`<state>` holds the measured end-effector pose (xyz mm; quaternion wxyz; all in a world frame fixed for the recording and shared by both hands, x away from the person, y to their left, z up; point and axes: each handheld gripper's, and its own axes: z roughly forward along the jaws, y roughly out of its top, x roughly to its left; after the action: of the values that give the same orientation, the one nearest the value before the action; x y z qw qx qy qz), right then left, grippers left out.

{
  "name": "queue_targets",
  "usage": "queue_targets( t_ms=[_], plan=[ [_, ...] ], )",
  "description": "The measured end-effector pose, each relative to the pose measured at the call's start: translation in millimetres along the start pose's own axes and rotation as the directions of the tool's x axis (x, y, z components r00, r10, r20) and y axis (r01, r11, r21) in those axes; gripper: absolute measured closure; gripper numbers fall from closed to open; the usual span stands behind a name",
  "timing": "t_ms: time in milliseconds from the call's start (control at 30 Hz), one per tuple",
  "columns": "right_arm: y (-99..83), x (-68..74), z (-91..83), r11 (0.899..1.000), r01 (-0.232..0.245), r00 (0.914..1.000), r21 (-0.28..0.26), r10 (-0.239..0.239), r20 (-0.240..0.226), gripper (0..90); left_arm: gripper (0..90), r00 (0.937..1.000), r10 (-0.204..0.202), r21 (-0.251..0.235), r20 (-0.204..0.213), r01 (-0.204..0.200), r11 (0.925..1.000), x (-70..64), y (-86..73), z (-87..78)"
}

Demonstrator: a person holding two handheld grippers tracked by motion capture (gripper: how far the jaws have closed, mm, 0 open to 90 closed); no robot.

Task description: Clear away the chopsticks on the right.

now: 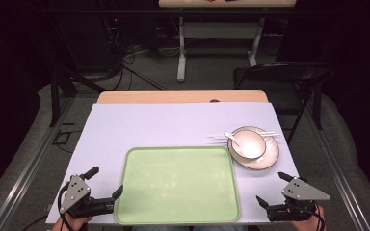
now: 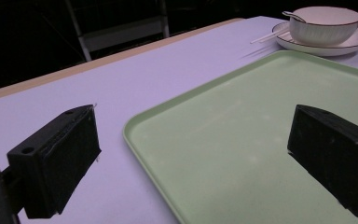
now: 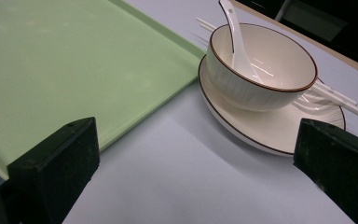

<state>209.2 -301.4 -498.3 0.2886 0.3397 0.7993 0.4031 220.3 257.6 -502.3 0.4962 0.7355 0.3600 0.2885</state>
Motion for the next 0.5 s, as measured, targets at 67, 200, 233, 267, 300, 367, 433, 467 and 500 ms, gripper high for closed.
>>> queue_targets(
  t_ms=[67,200,233,267,300,367,433,467,500],
  plan=[
    [-0.3,-0.7,0.4,1.0,0.001,1.0,0.0,-0.001,0.0,0.0,1.9,1.0,-0.001,-0.002,0.0,0.001,1.0,0.1,0.0,-0.1],
    [-0.3,-1.6,1.8,1.0,0.004,0.9999,0.009,-0.004,-0.01,0.0,1.8,1.0,-0.002,0.0,-0.001,0.002,1.0,0.5,0.2,0.4],
    [-0.4,-2.0,3.0,1.0,0.005,0.9998,0.02,-0.004,-0.018,0.0,1.7,1.0,-0.001,0.001,0.0,0.001,1.0,0.4,0.2,0.7],
    [-0.4,-2.0,3.0,1.0,0.005,0.9998,0.02,-0.004,-0.018,0.0,1.7,1.0,-0.001,0.002,0.0,0.001,1.0,0.6,0.2,0.8],
    [-0.4,-2.2,3.4,1.0,0.004,0.9998,0.022,-0.004,-0.02,0.0,1.8,1.0,-0.005,0.0,-0.004,0.005,1.0,0.6,0.1,1.3],
    [0.8,-3.2,4.9,0.999,0.018,0.9995,0.041,-0.017,-0.025,0.0,1.7,1.0,-0.005,0.001,0.0,0.005,1.0,1.2,0.0,1.0],
    [2.6,-4.7,4.9,0.999,0.016,0.9999,0.037,-0.016,-0.004,0.0,1.8,0.9999,-0.011,-0.002,-0.003,0.011,0.9999,1.7,-0.4,1.4],
    [4.3,-7.6,6.3,0.999,0.014,0.9998,0.047,-0.013,-0.015,0.0,1.4,0.9999,-0.013,0.003,-0.003,0.013,0.9999,1.9,0.0,1.4],
    [4.3,-7.6,6.3,0.999,0.014,0.9998,0.047,-0.013,-0.015,0.0,1.4,0.9999,-0.01,0.008,-0.002,0.01,0.9999,1.7,0.4,1.8]
  ],
)
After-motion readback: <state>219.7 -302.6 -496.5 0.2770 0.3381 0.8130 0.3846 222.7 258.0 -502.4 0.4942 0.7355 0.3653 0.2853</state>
